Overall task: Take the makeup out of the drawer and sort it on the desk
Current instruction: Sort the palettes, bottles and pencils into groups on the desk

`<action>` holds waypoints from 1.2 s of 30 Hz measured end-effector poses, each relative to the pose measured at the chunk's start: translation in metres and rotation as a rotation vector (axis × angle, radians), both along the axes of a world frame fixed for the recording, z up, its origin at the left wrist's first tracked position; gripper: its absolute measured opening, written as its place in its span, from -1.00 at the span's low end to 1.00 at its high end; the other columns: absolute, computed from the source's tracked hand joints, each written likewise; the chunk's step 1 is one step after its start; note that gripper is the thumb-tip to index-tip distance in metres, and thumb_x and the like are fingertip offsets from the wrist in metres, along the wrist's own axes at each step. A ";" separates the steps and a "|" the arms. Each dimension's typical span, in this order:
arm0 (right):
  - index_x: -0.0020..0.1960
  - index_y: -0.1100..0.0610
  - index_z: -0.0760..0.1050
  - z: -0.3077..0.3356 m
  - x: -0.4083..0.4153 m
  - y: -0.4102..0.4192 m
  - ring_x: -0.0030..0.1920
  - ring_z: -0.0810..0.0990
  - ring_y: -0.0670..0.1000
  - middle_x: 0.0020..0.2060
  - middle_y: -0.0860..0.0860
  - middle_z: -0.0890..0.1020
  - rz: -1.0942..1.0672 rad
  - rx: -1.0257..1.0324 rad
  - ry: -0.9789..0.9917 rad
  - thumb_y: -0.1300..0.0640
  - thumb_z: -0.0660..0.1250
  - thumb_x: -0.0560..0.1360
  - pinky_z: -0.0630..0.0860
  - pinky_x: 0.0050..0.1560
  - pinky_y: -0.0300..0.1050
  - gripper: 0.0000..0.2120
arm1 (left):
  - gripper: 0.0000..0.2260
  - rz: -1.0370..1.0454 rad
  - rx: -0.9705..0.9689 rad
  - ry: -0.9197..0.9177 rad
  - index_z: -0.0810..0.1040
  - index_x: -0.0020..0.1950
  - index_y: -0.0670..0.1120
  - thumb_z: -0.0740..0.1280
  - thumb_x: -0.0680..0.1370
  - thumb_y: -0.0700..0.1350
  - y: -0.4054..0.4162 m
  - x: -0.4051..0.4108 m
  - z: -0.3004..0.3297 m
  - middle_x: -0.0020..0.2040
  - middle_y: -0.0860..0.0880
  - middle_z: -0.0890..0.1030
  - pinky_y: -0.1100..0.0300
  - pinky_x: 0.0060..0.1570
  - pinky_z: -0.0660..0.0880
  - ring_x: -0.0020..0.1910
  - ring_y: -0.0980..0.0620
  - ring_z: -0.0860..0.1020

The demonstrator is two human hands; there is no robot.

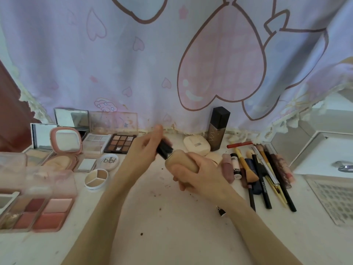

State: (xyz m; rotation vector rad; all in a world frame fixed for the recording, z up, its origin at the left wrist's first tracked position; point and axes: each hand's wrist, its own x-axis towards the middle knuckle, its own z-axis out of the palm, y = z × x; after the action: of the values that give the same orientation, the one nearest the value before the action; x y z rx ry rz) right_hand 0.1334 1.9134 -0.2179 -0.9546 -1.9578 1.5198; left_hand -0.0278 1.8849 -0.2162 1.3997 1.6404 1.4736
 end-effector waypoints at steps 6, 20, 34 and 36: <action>-0.08 0.21 0.50 0.006 0.007 0.001 -0.52 0.43 -0.05 -0.40 0.10 0.56 0.079 -0.646 0.327 -0.08 0.30 0.33 0.34 -0.56 -0.31 -0.64 | -0.65 -0.476 0.115 -0.343 0.55 0.23 0.01 0.38 0.45 -0.03 -0.005 -0.015 -0.002 0.14 0.00 0.58 0.26 -0.07 0.33 -0.03 0.06 0.42; 0.09 0.17 0.48 -0.007 -0.002 0.002 -0.38 0.52 0.00 -0.29 0.11 0.57 0.150 -0.549 0.393 0.12 0.32 0.37 0.31 -0.54 -0.26 -0.69 | -0.53 -0.410 0.086 -0.455 0.59 0.16 0.03 0.48 0.31 0.16 -0.005 -0.017 -0.002 0.11 -0.06 0.63 -0.03 0.13 0.19 0.14 -0.10 0.41; 0.09 0.21 0.46 -0.008 -0.001 0.002 -0.37 0.53 0.02 -0.31 0.10 0.58 0.147 -0.452 0.393 0.14 0.26 0.37 0.31 -0.53 -0.24 -0.68 | -0.48 -0.427 0.051 -0.544 0.59 0.19 -0.02 0.51 0.28 0.14 -0.004 -0.017 -0.003 0.09 -0.03 0.61 0.08 0.12 0.26 0.11 0.01 0.47; 0.11 0.19 0.45 -0.008 -0.001 0.001 -0.36 0.53 0.01 -0.29 0.10 0.58 0.139 -0.417 0.372 0.13 0.26 0.37 0.33 -0.52 -0.25 -0.67 | -0.45 -0.408 0.046 -0.539 0.59 0.18 -0.05 0.52 0.27 0.16 -0.004 -0.016 -0.003 0.02 0.01 0.62 0.12 0.05 0.28 0.03 0.05 0.47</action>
State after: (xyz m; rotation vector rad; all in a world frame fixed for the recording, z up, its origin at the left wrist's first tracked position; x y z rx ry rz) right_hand 0.1321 1.9148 -0.2258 -0.6345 -1.5004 2.0676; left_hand -0.0435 1.8810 -0.2191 1.1371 0.9330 1.4761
